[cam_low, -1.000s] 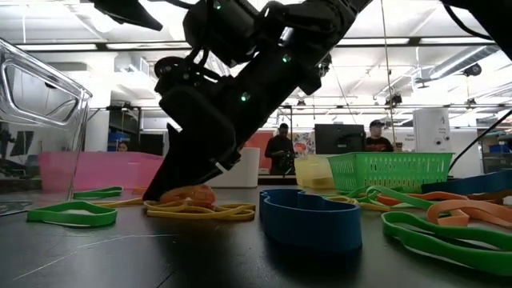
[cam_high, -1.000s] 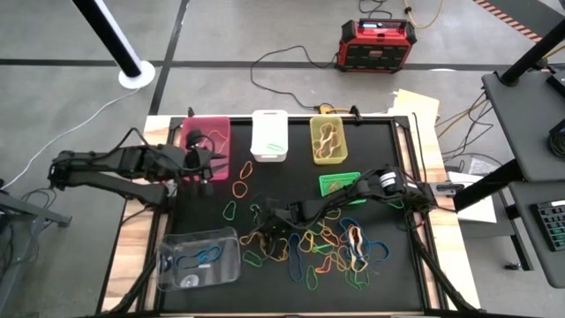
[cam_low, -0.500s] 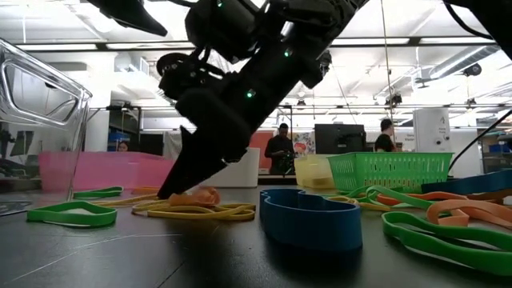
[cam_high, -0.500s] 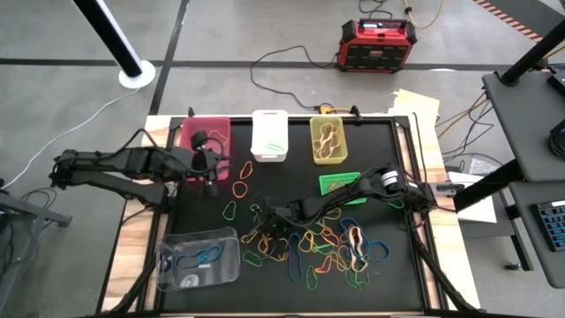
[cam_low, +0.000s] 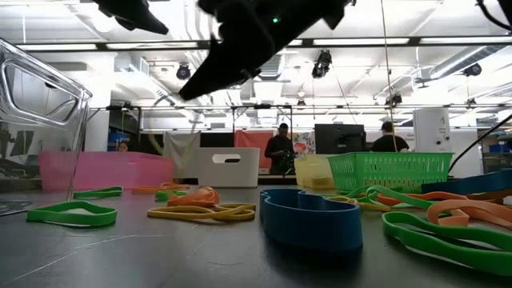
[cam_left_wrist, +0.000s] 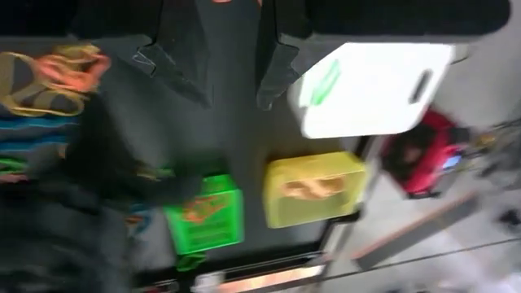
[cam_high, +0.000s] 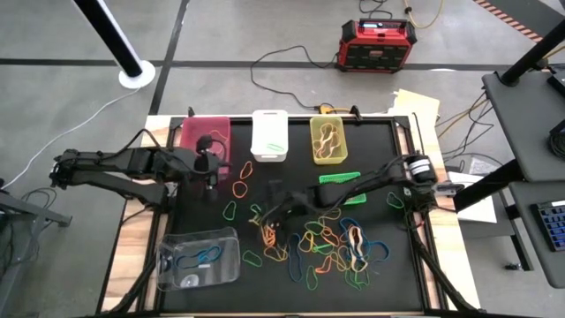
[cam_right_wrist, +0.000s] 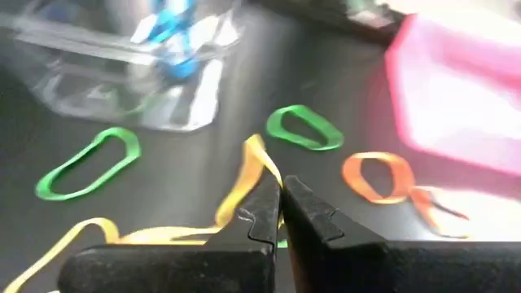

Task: Sort rubber bands into baskets
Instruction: Put the yellow rubber band into the pink bin

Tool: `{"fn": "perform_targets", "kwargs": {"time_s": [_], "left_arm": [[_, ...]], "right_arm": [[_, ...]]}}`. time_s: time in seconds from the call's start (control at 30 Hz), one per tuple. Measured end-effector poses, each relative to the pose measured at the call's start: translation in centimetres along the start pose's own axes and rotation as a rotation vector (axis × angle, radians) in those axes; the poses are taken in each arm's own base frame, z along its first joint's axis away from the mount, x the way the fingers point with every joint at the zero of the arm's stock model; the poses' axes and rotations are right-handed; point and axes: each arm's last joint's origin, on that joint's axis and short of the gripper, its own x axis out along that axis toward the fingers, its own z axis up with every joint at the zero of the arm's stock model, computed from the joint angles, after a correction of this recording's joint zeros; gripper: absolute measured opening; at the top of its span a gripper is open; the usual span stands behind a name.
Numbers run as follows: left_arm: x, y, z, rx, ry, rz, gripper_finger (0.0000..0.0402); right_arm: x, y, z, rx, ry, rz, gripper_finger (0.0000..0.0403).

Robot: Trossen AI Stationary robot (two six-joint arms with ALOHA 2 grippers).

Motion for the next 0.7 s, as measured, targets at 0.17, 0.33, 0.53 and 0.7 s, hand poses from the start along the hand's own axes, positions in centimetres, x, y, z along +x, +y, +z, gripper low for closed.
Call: {"fn": "perform_targets", "kwargs": {"time_s": [0.17, 0.33, 0.53, 0.7], "left_arm": [[0.5, -0.5, 0.2, -0.004, -0.016, -0.132, 0.0078], [2.1, -1.1, 0.7, 0.009, -0.022, -0.196, 0.0107], [4.5, -1.6, 0.8, 0.035, 0.018, -0.123, 0.0154], [6.0, -1.5, 0.5, 0.041, 0.071, -0.084, 0.0178]], "right_arm": [[-1.9, -2.1, -0.7, -0.015, -0.116, -0.079, 0.0009], [-3.2, -4.1, -0.8, -0.039, -0.222, -0.151, 0.0009], [-4.2, -5.4, 0.1, -0.107, -0.271, -0.203, 0.0009], [-4.8, -6.0, 1.1, -0.167, -0.298, -0.231, 0.0009]]}}
